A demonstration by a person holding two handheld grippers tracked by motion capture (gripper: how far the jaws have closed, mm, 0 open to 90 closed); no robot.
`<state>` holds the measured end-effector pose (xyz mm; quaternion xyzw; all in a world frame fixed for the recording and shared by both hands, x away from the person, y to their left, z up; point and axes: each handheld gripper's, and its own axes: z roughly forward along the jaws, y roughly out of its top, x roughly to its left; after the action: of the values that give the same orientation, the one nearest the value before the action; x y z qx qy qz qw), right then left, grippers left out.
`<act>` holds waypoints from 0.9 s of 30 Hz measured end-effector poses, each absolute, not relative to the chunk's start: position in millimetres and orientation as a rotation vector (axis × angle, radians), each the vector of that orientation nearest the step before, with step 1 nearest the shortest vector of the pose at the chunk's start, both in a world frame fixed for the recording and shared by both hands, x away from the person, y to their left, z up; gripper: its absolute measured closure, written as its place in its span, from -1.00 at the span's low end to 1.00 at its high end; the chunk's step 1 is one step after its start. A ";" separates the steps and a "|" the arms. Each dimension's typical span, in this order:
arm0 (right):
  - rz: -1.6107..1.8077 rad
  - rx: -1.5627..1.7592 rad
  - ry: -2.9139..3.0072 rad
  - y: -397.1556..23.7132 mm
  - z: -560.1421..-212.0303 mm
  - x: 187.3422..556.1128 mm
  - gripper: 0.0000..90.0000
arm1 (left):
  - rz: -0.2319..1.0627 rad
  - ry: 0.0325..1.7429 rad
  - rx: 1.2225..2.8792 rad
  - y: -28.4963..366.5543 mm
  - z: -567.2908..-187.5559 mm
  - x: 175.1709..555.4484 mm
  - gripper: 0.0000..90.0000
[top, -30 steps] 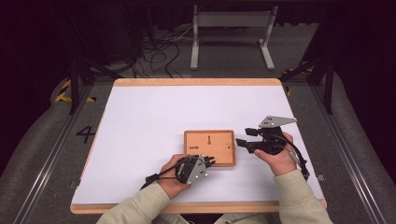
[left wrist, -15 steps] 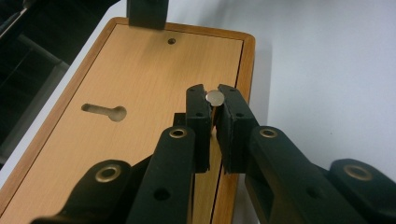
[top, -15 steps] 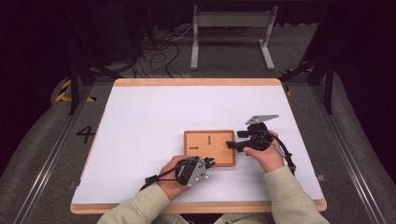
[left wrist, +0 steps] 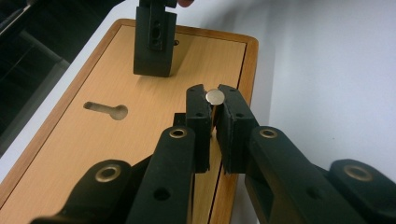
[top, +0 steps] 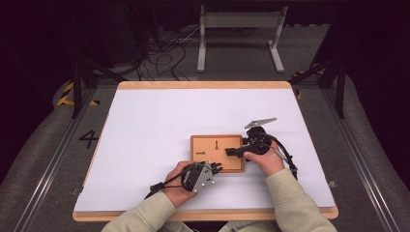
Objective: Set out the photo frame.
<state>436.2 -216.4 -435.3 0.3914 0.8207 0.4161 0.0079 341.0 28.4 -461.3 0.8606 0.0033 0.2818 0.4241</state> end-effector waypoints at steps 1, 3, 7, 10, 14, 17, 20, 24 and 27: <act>1.308 1.226 2.567 -216.8 -435.8 436.8 -0.47 | 0.704 0.012 2.152 28.5 -461.5 341.0 0.86; 1.327 1.243 2.573 -217.4 -437.3 438.0 -0.46 | 0.699 0.009 2.151 28.4 -461.9 341.0 0.86; 1.350 1.249 2.580 -218.4 -437.8 438.7 -0.41 | 0.707 0.007 2.152 28.5 -461.6 340.5 0.86; 1.377 1.256 2.576 -223.4 -435.5 438.1 -0.29 | 0.702 0.004 2.155 28.3 -461.3 340.0 0.86; 1.403 1.242 2.577 -227.7 -434.4 437.1 -0.22 | 0.654 0.023 2.158 30.0 -459.4 342.4 0.81; 1.405 1.220 2.577 -228.2 -432.5 435.6 -0.20 | 0.584 0.053 2.171 33.8 -457.2 344.0 0.72; 1.399 1.183 2.577 -228.5 -429.0 432.6 -0.17 | 0.517 0.083 2.160 41.3 -451.7 342.2 0.57; 1.387 1.143 2.575 -228.7 -424.8 428.5 -0.13 | 0.447 0.152 2.138 53.9 -444.7 344.2 0.40; 1.371 1.113 2.574 -228.4 -421.7 425.4 -0.11 | 0.402 0.200 2.133 63.3 -441.5 346.4 0.33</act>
<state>425.4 -228.4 -421.7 0.3567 0.8244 0.4393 0.0100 346.4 63.3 -441.5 0.8675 0.0814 0.1634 0.4627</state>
